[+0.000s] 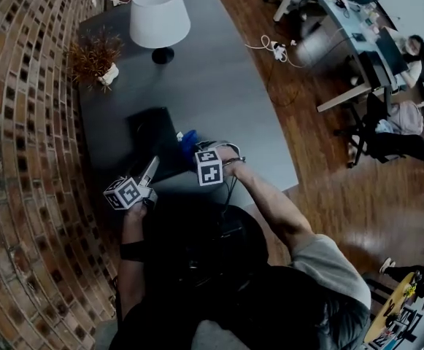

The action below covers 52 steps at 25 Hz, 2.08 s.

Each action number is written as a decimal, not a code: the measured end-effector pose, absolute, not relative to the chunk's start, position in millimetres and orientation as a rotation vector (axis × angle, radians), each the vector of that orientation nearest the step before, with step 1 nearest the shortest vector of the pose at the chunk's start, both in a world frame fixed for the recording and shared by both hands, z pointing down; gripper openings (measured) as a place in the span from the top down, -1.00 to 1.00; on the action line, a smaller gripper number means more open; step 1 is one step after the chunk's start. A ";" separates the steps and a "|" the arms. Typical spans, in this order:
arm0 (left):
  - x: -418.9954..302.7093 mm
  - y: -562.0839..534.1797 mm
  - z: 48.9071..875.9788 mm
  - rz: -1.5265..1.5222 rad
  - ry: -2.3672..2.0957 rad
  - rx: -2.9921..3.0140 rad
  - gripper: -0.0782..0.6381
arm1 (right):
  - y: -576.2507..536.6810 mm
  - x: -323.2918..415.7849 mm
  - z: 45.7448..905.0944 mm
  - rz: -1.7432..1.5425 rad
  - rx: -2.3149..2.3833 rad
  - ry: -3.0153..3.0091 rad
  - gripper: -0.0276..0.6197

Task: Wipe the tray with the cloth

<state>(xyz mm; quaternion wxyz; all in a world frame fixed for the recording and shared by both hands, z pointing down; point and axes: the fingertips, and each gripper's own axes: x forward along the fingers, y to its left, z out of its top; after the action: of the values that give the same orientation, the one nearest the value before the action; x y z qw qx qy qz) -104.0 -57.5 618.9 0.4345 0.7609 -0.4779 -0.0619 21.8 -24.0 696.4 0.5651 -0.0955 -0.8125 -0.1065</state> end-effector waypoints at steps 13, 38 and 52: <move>-102.2 -56.1 619.3 -0.156 -1.186 1.913 0.05 | -54.0 252.8 650.4 0.329 0.510 -1.922 0.42; -101.6 -56.0 616.9 -0.159 -1.183 1.938 0.10 | -106.9 65.7 654.8 -0.250 0.206 -1.951 0.23; -98.9 -56.8 617.1 -0.159 -1.201 1.937 0.11 | -109.3 -13.3 711.1 -0.439 -0.213 -1.702 0.58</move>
<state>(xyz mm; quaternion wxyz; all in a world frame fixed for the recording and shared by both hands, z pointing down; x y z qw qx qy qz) -98.9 -56.8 617.1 0.4153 0.7713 -0.4782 -0.0632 -13.3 -109.3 711.1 0.6331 -0.0929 -0.7442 -0.1919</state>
